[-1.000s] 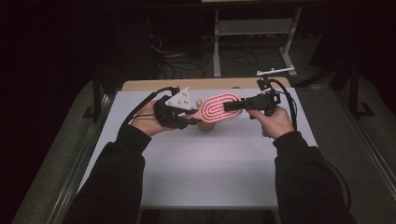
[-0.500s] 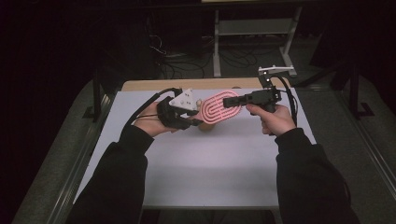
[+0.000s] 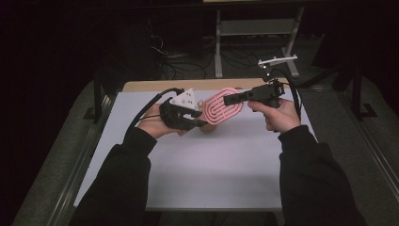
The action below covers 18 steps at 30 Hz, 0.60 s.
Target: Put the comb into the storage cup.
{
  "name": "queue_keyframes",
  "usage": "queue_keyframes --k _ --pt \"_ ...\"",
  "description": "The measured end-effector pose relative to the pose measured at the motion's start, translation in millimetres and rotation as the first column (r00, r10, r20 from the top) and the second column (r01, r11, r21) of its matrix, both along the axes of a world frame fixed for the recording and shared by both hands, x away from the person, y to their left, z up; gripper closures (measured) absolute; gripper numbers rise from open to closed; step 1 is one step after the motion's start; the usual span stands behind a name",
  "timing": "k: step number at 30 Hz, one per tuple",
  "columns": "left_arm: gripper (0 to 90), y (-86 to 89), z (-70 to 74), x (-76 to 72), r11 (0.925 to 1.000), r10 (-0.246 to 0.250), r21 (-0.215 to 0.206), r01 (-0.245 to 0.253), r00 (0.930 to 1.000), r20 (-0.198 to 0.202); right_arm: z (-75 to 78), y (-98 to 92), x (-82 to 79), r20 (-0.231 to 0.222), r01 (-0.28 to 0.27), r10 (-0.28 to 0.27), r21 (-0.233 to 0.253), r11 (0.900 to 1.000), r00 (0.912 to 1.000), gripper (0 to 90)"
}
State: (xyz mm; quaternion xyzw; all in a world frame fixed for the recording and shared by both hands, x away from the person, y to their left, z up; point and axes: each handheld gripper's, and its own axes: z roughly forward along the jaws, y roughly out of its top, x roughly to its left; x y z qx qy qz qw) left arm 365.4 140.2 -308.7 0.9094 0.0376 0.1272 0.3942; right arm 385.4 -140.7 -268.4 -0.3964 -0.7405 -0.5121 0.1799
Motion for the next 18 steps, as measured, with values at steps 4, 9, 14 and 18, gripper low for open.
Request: queue_keyframes --k 4,9,14,18 --pt "70.2 1.3 -0.2 0.0 0.9996 -0.001 -0.027 0.001 0.9999 -0.013 7.5 3.8 -2.2 0.01 -0.002 0.002 -0.034 0.999 1.0 62.8" --pt "69.5 4.0 0.2 0.3 0.998 0.002 -0.064 -0.004 0.9995 -0.033 15.5 5.7 -3.7 0.021 -0.002 0.003 -0.051 0.999 0.9998 62.9" --pt "63.6 13.0 -1.7 3.1 0.9929 0.005 -0.118 -0.015 0.9966 -0.083 23.4 4.1 -5.5 0.032 0.009 -0.006 -0.069 0.998 0.9995 62.9" --pt "60.3 21.1 -2.8 6.4 0.9868 0.01 -0.16 -0.028 0.9941 -0.108 32.1 -0.3 -6.0 0.041 0.026 -0.023 -0.081 0.996 0.9989 62.9"
